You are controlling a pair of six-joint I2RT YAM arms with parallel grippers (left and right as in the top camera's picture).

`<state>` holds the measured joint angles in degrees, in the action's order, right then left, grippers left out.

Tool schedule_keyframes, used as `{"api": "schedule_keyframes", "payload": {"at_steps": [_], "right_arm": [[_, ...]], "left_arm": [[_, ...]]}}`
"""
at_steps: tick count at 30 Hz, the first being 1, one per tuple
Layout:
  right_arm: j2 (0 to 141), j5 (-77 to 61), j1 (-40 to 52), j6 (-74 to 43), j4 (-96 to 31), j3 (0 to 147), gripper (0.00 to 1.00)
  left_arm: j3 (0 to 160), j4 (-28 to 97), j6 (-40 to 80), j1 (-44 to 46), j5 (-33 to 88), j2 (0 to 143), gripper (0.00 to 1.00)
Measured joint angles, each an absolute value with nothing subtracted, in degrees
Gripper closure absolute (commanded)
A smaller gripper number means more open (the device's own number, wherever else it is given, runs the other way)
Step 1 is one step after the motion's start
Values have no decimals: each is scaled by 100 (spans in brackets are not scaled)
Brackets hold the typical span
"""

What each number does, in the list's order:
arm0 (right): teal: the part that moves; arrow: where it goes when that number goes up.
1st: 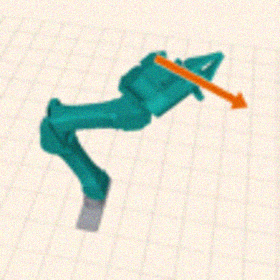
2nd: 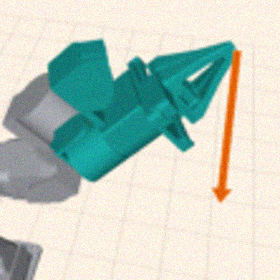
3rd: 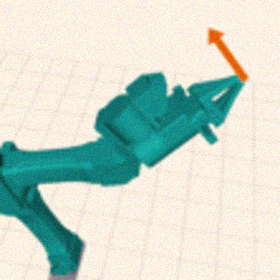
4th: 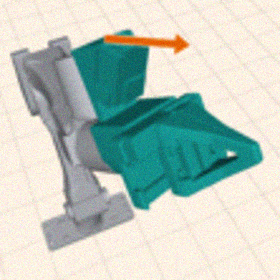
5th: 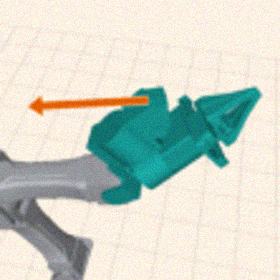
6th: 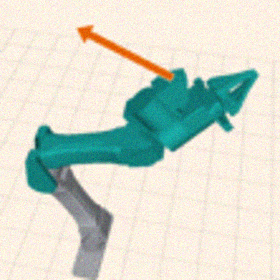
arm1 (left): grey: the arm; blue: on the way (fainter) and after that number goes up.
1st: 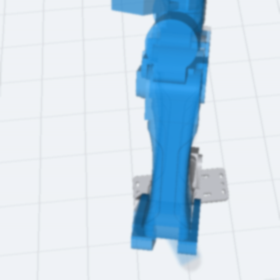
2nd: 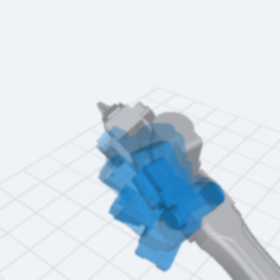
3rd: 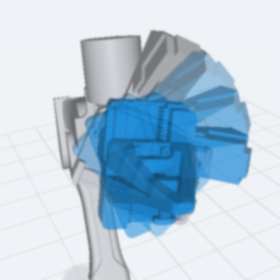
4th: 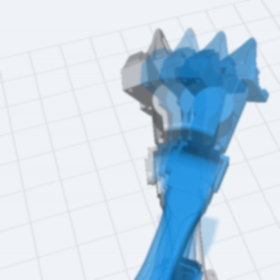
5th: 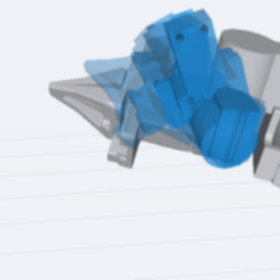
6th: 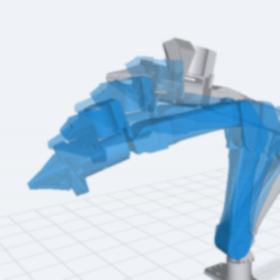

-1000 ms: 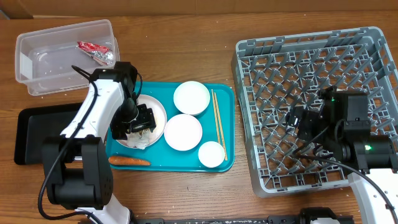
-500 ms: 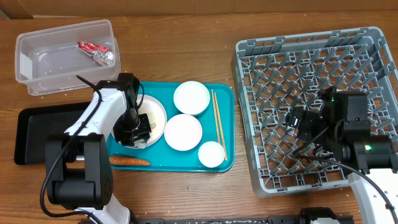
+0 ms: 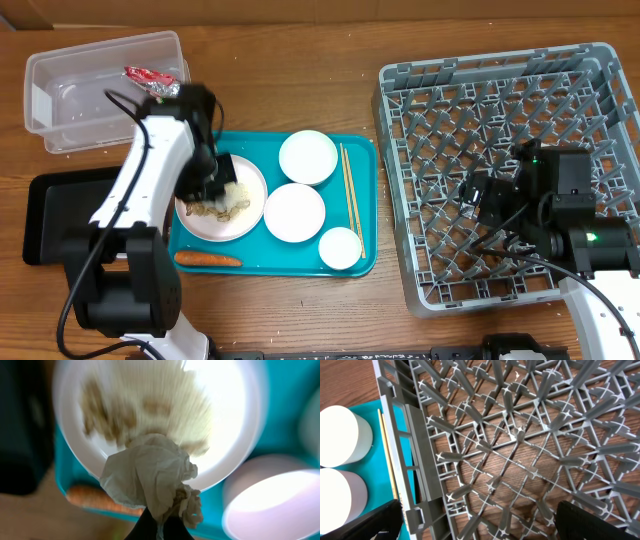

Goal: Sort waste into correct bins and load items into the dishwasher
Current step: 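Grasp the white tissue on the plate with the left gripper, then carry the tissue to the clear container and release it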

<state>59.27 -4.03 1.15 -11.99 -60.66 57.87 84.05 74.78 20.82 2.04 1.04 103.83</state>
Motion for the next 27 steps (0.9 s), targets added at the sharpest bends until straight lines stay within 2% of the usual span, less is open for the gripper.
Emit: {"api": "schedule_keyframes", "payload": {"at_steps": [5,9,15,16,17,18,19,22,24,27], "right_arm": [[5927,-403,115,-1199,-6071,5787,0],[5927,-401,115,-1199,-6069,5787,0],[5927,-401,115,-1199,-6093,5787,0],[5927,-403,115,-1197,-6117,5787,0],[5927,-401,115,-1199,-6114,5787,0],[5927,-401,115,-1199,-6117,5787,0],[5927,-403,115,-1199,-6123,5787,0],[5927,-403,115,-1199,-6132,5787,0],[5927,-403,115,-1201,-6134,5787,0],[5927,-401,115,-1199,-6128,5787,0]], "left_arm": [[9550,6630,2075,-25,-419,10276,96],[9627,5262,2058,-198,-930,10243,96],[9629,4077,2060,-556,-1238,10381,96],[9631,3962,2062,-617,-1262,10453,94],[9631,3874,2060,-661,-1275,10547,88],[9631,3800,2058,-727,-1280,10672,75],[9631,3728,2049,-768,-1284,10768,58],[9631,3686,2043,-860,-1286,11083,56],[9631,3747,2036,-880,-1282,11192,50],[9638,3911,1911,-878,-1269,11196,49]]}}
